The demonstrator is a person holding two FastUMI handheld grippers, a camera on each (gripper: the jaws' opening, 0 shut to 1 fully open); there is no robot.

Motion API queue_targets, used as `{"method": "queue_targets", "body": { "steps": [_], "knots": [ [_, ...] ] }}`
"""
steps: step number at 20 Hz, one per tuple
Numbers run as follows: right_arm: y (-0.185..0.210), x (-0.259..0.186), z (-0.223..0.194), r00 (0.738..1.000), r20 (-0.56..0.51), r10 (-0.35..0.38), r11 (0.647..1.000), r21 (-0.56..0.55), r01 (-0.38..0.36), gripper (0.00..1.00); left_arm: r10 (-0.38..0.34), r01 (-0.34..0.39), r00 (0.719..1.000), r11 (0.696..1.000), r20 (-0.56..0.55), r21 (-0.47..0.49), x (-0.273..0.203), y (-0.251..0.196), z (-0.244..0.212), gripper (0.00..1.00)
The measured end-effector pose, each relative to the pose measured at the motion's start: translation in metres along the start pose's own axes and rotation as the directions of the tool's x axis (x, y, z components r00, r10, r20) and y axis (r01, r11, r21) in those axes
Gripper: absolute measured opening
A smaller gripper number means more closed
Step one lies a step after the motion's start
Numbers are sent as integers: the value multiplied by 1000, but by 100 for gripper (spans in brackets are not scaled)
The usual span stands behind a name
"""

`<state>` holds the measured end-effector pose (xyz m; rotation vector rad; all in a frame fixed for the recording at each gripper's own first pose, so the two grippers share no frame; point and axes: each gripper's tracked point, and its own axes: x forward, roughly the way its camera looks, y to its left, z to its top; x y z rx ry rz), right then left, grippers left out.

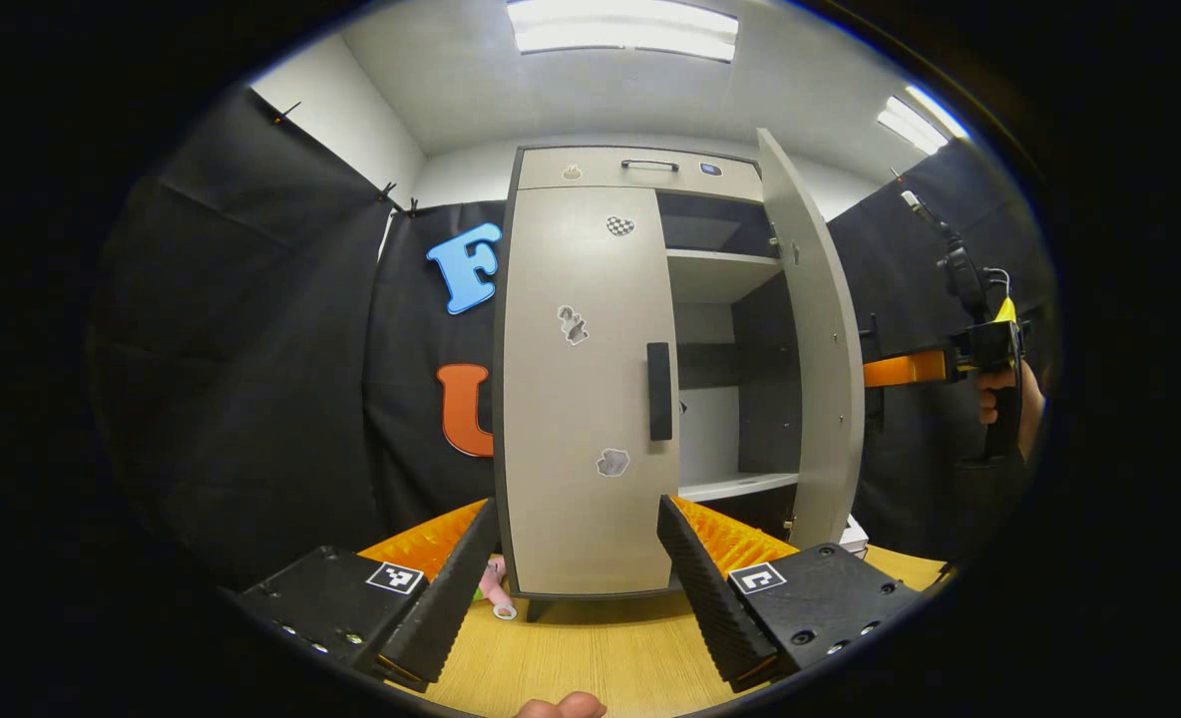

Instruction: Open the right door of the double-door shoe cabinet with the right hand, and open the left door with the left hand.

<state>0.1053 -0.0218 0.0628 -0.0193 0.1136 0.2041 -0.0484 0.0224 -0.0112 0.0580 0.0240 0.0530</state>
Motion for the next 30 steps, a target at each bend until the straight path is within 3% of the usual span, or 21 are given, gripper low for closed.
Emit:
{"method": "queue_targets", "body": {
  "steps": [5, 9, 10, 12, 16, 18, 22, 30],
  "knots": [
    [-46, -13, 0, 995, 22, -97, 995, -31, 97, 14, -9, 9, 1000, 1000, -9, -4, 1, -12, -7, 95],
    [-91, -22, 2, 979, 31, -202, 978, -53, 203, 8, -26, 26, 1000, 1000, -14, -13, 6, -20, -6, 95],
    [-99, -19, 1, 981, 31, -190, 980, -47, 191, 4, -32, 32, 999, 999, -15, -11, 7, -24, -6, 95],
    [-91, -18, 3, 990, 42, -134, 991, -6, 135, 4, -42, 42, 999, 999, -22, -4, 6, -28, -9, 95],
    [-96, -21, 1, 983, 47, -176, 978, -108, 180, 4, -45, 45, 999, 999, -30, 7, 3, -33, -10, 95],
    [-94, -44, -4, 977, 46, -208, 970, -117, 212, 4, -25, 25, 999, 1000, -26, 5, 1, -29, -10, 96],
    [-40, -100, -10, 980, 138, -144, 987, -55, 153, 4, 9, -9, 1000, 1000, -18, -21, -2, -17, -12, 98],
    [-8, -108, -59, 991, 65, -113, 993, -23, 115, 7, 0, -1, 1000, 999, -15, -34, 1, -22, -8, 98]
  ]
}}
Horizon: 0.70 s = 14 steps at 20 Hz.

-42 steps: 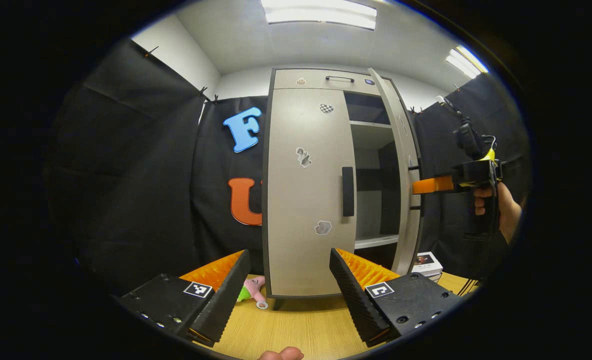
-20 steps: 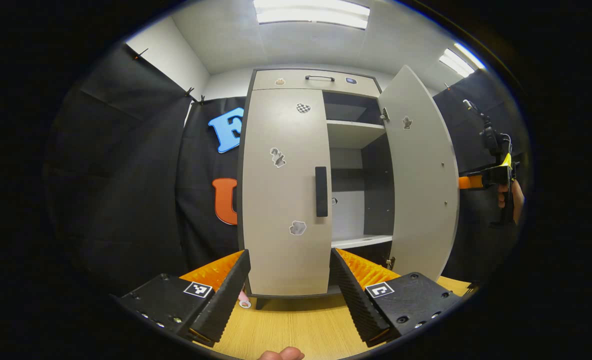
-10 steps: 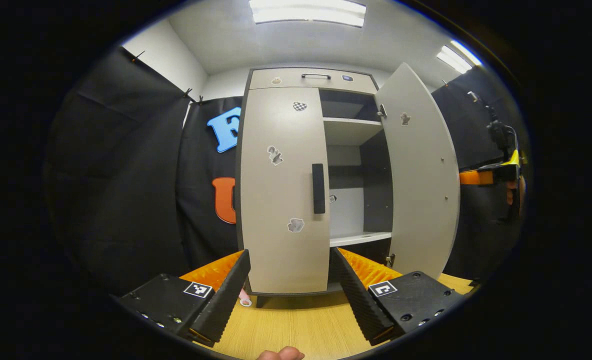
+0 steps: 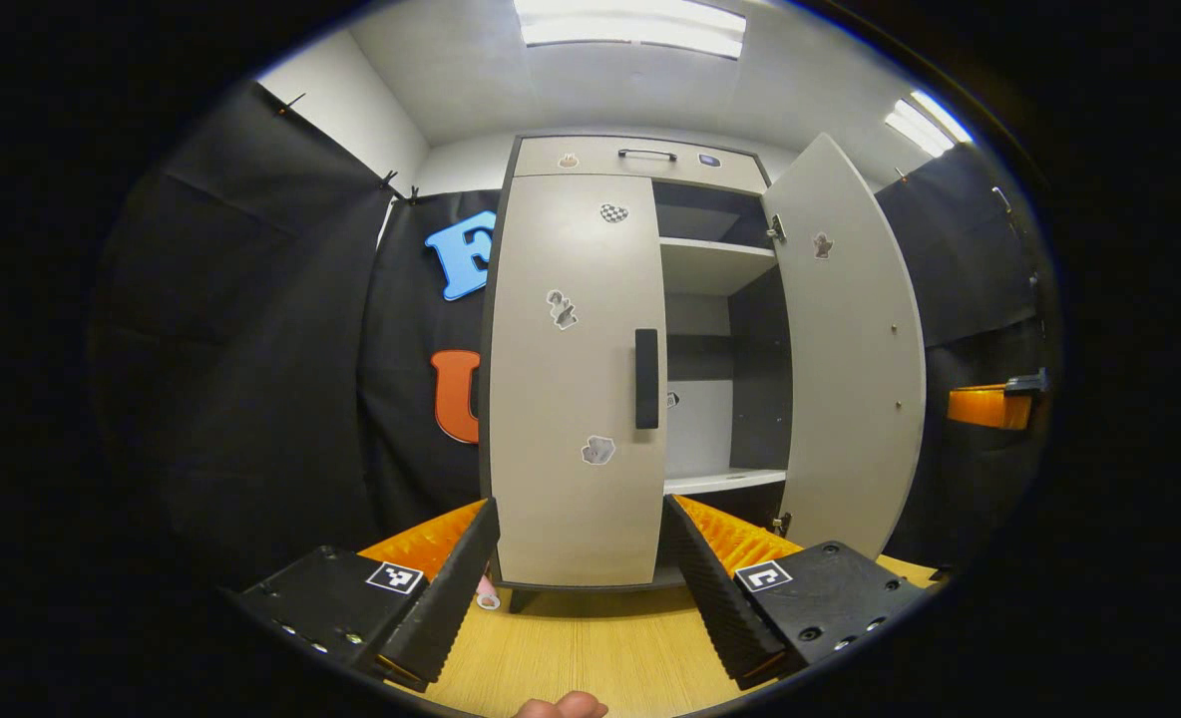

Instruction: Open the right door of the double-door shoe cabinet with the right hand, and open the left door with the left hand.

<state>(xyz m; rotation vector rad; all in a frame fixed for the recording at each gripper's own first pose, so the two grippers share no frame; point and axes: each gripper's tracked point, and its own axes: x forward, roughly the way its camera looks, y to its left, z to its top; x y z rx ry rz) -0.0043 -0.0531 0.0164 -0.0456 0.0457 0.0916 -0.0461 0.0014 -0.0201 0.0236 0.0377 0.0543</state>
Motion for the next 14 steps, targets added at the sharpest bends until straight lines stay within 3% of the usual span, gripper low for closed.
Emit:
{"method": "queue_targets", "body": {
  "steps": [1, 2, 3, 5, 7, 8, 9, 12, 14],
  "knots": [
    [3, 0, -2, 1000, 3, 4, 1000, 17, -4, 11, -7, 7, 1000, 1000, 0, 0, -1, -3, 1, 98],
    [5, 1, -4, 1000, 6, 9, 1000, 27, -10, 30, -14, 14, 1000, 1000, 0, 3, 0, -5, 1, 98],
    [7, 1, -7, 1000, 2, 15, 999, 29, -15, 39, -18, 18, 1000, 1000, 2, 6, 0, -7, 2, 98],
    [7, 3, -12, 1000, -13, 8, 1000, 21, -7, 43, -21, 21, 1000, 1000, 13, 8, 1, -7, 6, 98],
    [5, 5, -15, 1000, -18, -7, 1000, 15, 7, 54, -31, 31, 999, 1000, 16, 4, 3, -11, 9, 98],
    [6, 6, -18, 1000, -22, -9, 1000, 18, 9, 67, -40, 40, 999, 999, 15, 2, 4, -13, 9, 98],
    [7, 7, -20, 1000, -29, -5, 1000, 27, 5, 70, -44, 44, 999, 999, 16, -2, 6, -15, 10, 98],
    [12, 10, -27, 999, -50, 16, 998, 62, -13, 100, -64, 65, 997, 998, 35, -12, 14, -22, 20, 98],
    [12, 10, -29, 998, -58, 21, 997, 69, -17, 100, -95, 96, 994, 995, 47, -16, 30, -31, 32, 97]
  ]
}}
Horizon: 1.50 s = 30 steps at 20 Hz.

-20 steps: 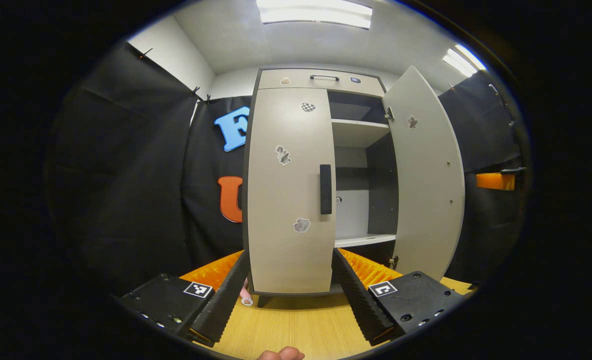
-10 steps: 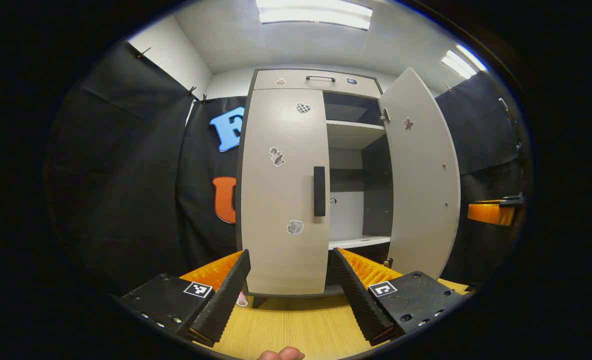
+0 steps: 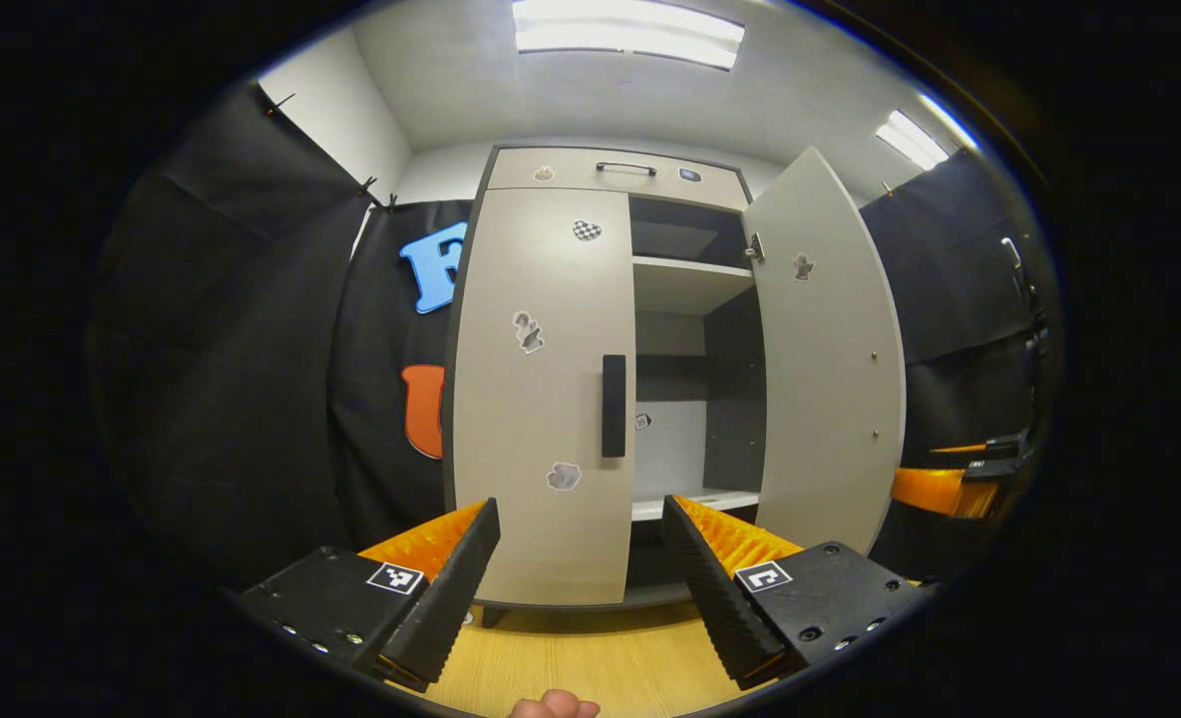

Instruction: Open the right door of the double-door shoe cabinet with the right hand, and open the left door with the left hand.

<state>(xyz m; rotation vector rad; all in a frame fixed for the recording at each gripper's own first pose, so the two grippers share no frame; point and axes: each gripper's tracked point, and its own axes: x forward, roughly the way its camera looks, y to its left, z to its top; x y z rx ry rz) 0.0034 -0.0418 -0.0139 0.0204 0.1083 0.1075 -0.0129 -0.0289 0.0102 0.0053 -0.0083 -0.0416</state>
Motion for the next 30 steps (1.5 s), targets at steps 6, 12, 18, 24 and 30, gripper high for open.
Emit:
{"method": "queue_targets", "body": {
  "steps": [6, 12, 18, 24, 30],
  "knots": [
    [-9, -15, 1, 1000, 26, -11, 1000, 3, 11, 100, -87, 90, 995, 995, 54, -46, 98, -29, 45, 96],
    [-40, -37, -6, 996, 24, -90, 995, 34, 89, 100, -65, 65, 998, 995, -4, 79, 200, -33, 35, 96],
    [-76, -47, -20, 983, -9, -186, 980, 75, 186, 100, -40, 40, 998, 999, -56, 4, 247, -23, 16, 96],
    [-90, -43, -25, 975, -20, -220, 972, 83, 221, 99, 6, -8, 998, 999, -59, -34, 264, -7, 20, 96],
    [-86, -35, -26, 980, -20, -198, 977, 82, 199, 99, 21, -23, 998, 999, -65, -33, 265, -3, 19, 93]
  ]
}}
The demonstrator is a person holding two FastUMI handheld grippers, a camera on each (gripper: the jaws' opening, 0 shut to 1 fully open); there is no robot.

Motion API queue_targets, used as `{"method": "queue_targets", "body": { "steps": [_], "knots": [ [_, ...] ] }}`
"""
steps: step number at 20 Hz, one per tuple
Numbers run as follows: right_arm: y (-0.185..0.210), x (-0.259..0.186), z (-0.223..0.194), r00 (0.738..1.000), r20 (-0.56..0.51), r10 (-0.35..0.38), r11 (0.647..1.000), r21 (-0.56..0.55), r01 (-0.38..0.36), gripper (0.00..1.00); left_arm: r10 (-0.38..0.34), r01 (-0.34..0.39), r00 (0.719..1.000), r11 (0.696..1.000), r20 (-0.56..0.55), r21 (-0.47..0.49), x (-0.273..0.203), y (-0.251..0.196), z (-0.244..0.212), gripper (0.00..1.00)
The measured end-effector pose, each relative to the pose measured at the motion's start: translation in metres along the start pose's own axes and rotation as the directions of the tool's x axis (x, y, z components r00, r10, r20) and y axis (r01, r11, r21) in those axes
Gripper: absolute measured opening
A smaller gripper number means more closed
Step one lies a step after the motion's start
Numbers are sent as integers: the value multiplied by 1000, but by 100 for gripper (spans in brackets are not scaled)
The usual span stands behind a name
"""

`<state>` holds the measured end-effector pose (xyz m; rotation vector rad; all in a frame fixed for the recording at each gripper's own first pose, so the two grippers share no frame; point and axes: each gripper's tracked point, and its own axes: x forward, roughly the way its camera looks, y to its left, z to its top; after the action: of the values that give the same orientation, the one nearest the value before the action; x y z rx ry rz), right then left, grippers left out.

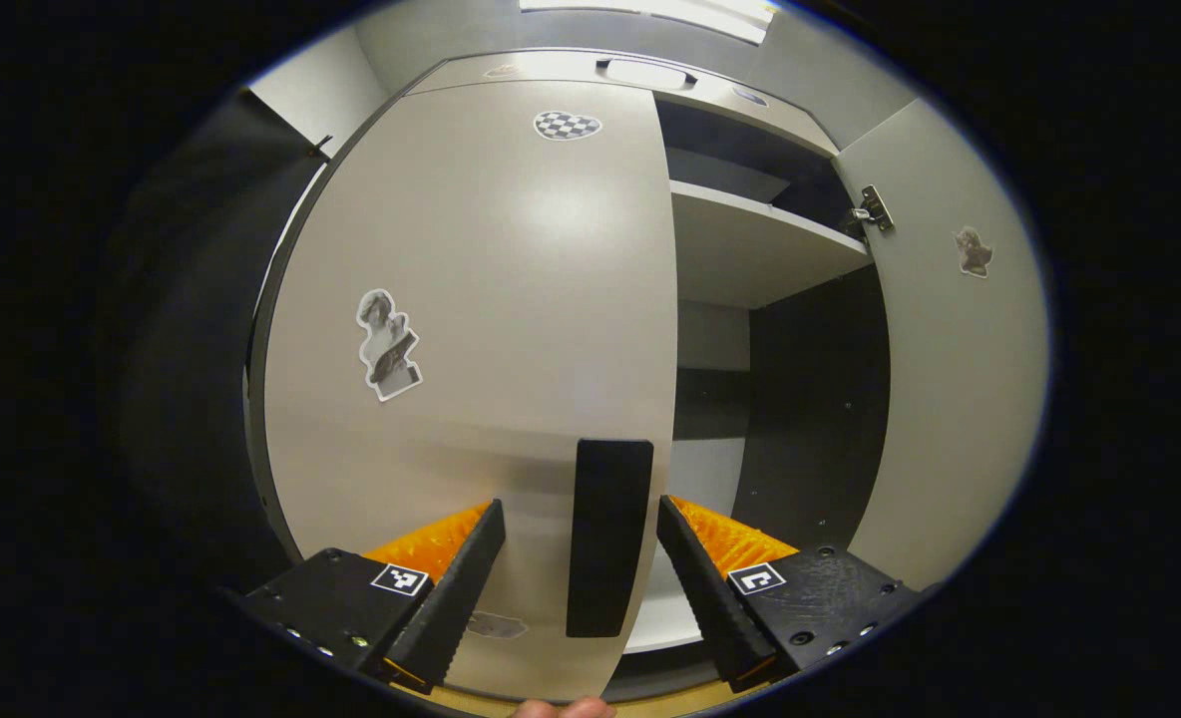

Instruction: Open the right door of the double-door shoe cabinet with the right hand, and open the left door with the left hand.

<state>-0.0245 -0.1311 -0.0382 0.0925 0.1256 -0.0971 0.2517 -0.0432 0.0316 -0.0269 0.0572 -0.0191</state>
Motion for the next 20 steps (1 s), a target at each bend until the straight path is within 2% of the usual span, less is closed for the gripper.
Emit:
{"method": "queue_targets", "body": {
  "steps": [1, 3, 4, 5, 6, 7, 10, 11, 13, 20],
  "knots": [
    [1, 1, -1, 1000, -2, 3, 1000, -1, -3, 99, 8, -8, 1000, 1000, -3, 7, 0, 3, -1, 92],
    [0, 2, -3, 1000, -5, 6, 1000, 1, -6, 99, -18, 18, 1000, 1000, -8, -11, 0, -1, -2, 75],
    [0, 2, -4, 1000, -6, 7, 1000, 2, -7, 99, -58, 57, 998, 998, -13, -33, -2, -9, -4, 69],
    [-1, 1, -4, 1000, -8, 6, 1000, 3, -6, 99, -80, 79, 997, 995, -19, -54, 1, -16, -6, 70],
    [-3, 2, -6, 1000, -10, 3, 1000, 4, -3, 99, -84, 83, 996, 996, -9, -39, 0, -17, -3, 30],
    [-4, 1, -7, 1000, -12, 0, 1000, 7, 0, 99, -77, 77, 997, 997, -19, -15, -3, -14, -6, 29],
    [-7, 1, -8, 1000, -13, -9, 1000, 19, 9, 99, -99, 99, 995, 995, -5, 12, 0, -15, -5, 5],
    [-6, 1, -7, 1000, -11, -11, 1000, 26, 11, 99, -115, 115, 993, 993, -22, -13, -3, -15, -7, 2],
    [-4, 5, -5, 1000, -9, -3, 999, 34, 3, 99, -133, 132, 990, 991, -44, -38, -14, -16, -5, 3],
    [20, -2, -12, 999, -19, 33, 999, 15, -33, 99, -96, 99, 993, 994, -71, 49, -74, -1, 8, 2]
  ]
}}
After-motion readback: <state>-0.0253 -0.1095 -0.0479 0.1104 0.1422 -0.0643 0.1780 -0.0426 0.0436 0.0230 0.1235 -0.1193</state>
